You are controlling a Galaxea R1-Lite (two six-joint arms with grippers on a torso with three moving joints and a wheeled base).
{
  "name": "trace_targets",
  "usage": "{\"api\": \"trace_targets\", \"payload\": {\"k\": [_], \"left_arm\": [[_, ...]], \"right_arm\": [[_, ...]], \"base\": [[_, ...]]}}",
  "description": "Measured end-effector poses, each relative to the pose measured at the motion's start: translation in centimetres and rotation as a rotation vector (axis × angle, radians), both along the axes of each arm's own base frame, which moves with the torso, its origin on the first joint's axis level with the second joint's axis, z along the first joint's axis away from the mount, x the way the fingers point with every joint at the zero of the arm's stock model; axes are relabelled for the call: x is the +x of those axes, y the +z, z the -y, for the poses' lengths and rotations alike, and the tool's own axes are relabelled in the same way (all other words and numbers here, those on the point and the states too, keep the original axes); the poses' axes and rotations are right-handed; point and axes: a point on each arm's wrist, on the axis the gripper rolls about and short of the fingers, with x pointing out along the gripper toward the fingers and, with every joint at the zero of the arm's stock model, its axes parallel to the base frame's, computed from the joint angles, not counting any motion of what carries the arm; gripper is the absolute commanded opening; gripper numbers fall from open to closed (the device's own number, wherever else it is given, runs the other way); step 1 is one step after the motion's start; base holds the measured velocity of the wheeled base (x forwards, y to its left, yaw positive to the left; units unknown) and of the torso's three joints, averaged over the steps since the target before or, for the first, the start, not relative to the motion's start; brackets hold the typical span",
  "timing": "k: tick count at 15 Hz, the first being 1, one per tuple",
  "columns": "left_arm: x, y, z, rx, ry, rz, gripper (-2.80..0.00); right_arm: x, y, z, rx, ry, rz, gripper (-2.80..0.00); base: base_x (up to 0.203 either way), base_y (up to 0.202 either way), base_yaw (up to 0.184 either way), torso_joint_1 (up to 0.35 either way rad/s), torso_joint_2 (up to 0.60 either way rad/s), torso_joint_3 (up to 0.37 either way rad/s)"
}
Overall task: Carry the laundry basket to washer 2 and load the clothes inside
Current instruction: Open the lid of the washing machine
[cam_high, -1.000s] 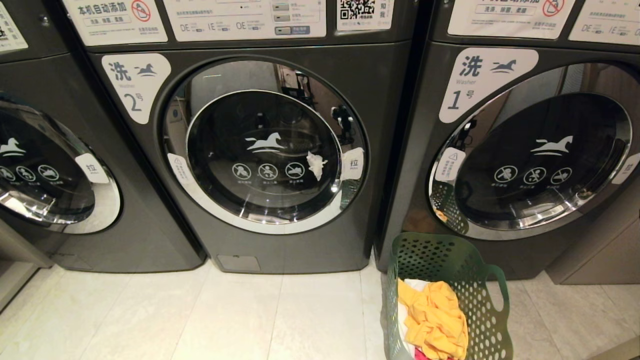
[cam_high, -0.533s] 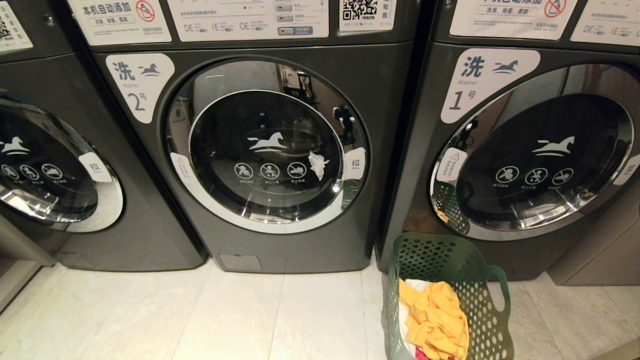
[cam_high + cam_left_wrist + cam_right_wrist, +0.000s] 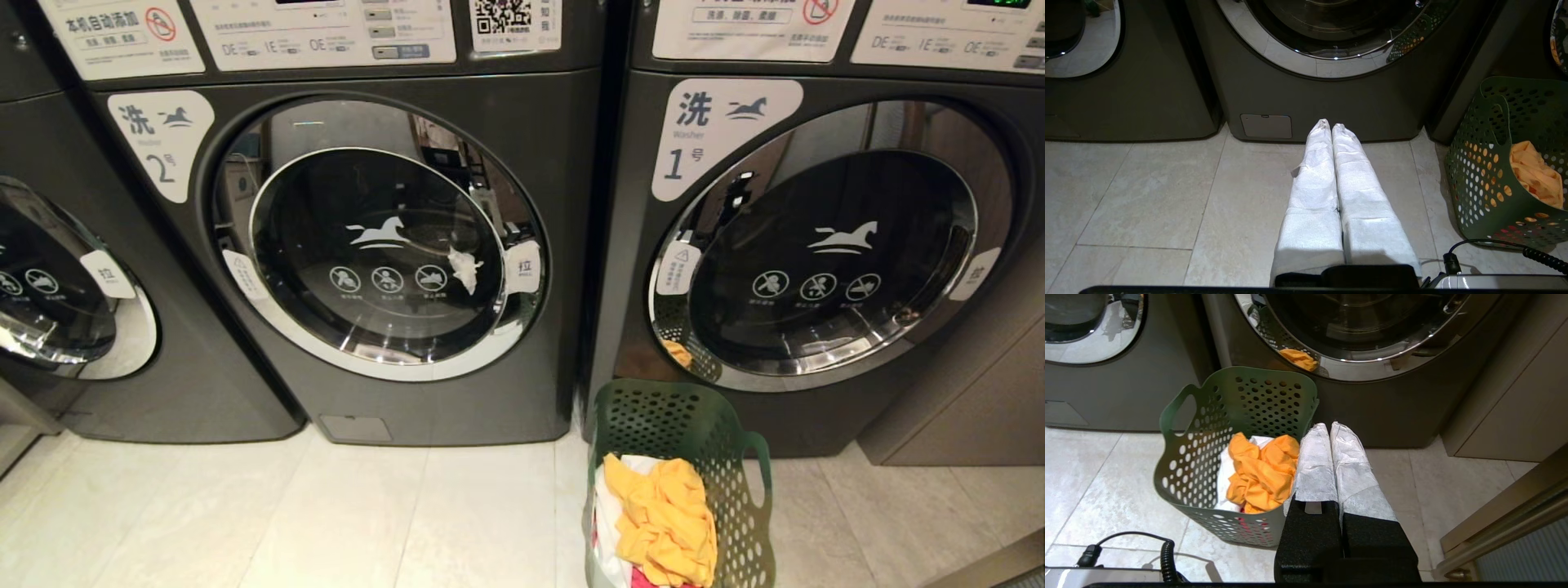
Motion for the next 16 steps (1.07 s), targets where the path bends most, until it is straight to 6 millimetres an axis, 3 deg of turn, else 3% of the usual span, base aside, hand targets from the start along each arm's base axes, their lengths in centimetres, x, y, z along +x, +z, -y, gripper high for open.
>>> {"api": "trace_targets", "payload": {"k": [16], "left_arm": [[0.0,-0.01,0.0,-0.006,-0.001,-0.001,-2.8]], "right_arm": [[0.0,0.0,0.0,0.006,0.0,0.0,-2.8]], "base": [[0.0,-0.179,0.002,0.003,0.0,0.002]]}}
